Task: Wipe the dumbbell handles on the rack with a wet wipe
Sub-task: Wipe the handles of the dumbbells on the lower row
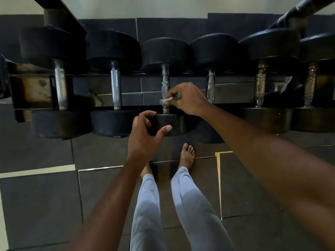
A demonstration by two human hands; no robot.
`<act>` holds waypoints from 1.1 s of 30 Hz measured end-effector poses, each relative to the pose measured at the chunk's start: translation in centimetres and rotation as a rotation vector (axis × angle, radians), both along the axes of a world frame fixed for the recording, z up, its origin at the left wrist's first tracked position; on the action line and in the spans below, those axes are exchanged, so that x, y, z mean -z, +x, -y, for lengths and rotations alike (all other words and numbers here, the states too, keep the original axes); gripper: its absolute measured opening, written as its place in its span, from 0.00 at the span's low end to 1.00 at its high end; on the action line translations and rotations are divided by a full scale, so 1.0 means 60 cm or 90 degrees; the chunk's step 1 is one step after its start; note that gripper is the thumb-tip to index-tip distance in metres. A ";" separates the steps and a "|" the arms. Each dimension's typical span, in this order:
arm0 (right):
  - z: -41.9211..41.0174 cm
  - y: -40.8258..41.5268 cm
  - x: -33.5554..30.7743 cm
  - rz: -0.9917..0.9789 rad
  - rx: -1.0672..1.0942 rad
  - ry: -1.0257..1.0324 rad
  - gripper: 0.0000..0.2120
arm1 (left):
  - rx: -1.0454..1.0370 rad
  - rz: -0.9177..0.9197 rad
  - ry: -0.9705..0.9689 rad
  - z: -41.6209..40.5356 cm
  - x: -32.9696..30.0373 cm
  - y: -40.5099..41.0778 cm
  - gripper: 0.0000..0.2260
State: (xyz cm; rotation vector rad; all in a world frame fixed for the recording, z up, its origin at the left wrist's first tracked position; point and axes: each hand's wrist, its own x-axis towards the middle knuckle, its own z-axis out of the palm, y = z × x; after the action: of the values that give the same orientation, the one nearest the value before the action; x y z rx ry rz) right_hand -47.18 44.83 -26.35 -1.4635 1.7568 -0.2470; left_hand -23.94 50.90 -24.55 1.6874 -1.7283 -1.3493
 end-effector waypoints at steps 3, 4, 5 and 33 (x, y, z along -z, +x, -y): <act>0.022 0.012 0.012 -0.053 0.159 -0.126 0.09 | -0.001 -0.001 -0.004 0.000 0.001 0.001 0.26; 0.033 0.017 0.016 -0.069 0.221 -0.154 0.09 | 0.000 0.000 -0.005 0.000 0.001 0.001 0.26; 0.044 0.022 0.020 -0.076 0.282 -0.166 0.08 | 0.001 0.000 -0.006 -0.001 0.002 0.002 0.26; 0.091 0.041 0.045 0.334 0.715 0.163 0.12 | 0.011 -0.017 -0.010 -0.001 0.003 0.004 0.27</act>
State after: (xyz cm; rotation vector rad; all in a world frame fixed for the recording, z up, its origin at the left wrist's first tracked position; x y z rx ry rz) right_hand -44.71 39.37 -29.03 -0.0696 1.8673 -0.8459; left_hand -23.70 50.95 -24.75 1.6420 -1.7388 -1.3555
